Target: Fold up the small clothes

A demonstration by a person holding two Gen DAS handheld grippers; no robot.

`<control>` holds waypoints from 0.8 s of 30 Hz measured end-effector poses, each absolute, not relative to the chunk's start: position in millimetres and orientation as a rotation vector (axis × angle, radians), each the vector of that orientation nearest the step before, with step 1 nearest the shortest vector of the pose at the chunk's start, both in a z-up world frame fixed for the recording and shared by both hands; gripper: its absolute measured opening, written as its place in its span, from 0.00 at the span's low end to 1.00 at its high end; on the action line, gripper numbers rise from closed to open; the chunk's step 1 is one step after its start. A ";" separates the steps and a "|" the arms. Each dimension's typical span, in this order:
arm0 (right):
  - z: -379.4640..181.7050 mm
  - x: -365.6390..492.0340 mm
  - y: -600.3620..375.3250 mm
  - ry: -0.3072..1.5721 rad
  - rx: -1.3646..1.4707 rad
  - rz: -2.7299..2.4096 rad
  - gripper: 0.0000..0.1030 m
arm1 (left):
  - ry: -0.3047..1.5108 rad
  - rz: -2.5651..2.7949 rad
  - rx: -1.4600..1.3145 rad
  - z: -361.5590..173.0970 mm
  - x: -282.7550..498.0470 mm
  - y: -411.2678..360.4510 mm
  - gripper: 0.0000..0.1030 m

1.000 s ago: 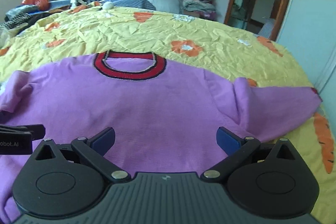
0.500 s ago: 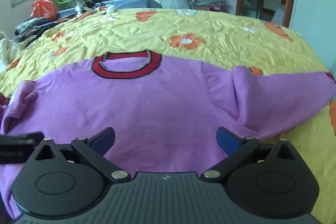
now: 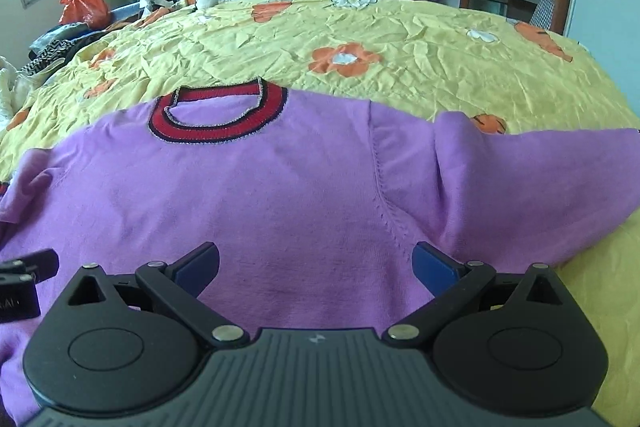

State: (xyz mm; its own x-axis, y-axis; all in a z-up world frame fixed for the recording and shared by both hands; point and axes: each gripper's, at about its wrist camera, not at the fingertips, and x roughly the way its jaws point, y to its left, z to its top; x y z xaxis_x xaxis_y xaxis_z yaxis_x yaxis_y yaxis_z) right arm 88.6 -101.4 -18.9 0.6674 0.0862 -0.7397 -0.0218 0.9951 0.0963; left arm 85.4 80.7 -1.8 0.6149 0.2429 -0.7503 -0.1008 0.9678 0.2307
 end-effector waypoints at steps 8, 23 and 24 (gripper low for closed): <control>-17.8 84.9 -101.7 0.837 0.063 0.039 1.00 | 0.916 0.150 0.132 -4.2 89.5 80.6 1.00; -17.6 82.3 -118.0 0.843 0.031 -0.062 1.00 | 0.906 0.048 0.148 -8.7 100.1 68.8 1.00; -18.3 83.6 -121.0 0.838 0.028 -0.068 1.00 | 0.903 0.039 0.156 -9.1 101.3 66.2 1.00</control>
